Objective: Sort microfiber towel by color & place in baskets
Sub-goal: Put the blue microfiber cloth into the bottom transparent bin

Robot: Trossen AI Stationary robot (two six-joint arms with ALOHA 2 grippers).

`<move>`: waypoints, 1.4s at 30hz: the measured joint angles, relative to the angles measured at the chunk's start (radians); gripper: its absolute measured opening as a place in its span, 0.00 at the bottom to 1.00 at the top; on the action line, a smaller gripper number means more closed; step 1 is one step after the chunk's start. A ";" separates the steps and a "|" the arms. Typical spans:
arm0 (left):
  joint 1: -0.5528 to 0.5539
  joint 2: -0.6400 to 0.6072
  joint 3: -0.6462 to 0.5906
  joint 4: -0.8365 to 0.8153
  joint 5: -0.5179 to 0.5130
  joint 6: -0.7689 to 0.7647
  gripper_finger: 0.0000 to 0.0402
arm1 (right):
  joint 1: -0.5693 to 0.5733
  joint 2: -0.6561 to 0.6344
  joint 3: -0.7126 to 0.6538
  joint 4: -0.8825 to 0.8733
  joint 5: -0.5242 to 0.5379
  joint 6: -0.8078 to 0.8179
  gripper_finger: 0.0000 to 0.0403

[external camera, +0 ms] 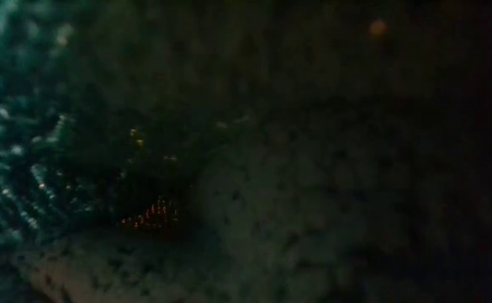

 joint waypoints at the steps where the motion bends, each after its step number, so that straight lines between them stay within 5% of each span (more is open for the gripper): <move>1: -0.022 -0.008 0.015 0.012 0.000 0.001 0.01 | 0.000 0.000 0.000 -0.002 0.000 -0.002 0.52; 15: -0.345 0.017 0.094 0.340 0.077 0.069 0.01 | 0.000 0.000 0.000 -0.042 0.002 -0.001 0.52; 23: -0.475 0.175 0.094 0.360 -0.003 0.164 0.01 | 0.000 0.000 0.000 -0.041 0.001 0.007 0.52; 31: -0.550 0.346 0.094 0.455 -0.057 0.261 0.01 | 0.000 0.000 0.000 -0.039 0.001 0.016 0.52; 42: -0.561 0.530 0.093 0.462 0.006 0.281 0.01 | 0.000 0.000 0.000 -0.025 0.001 0.010 0.52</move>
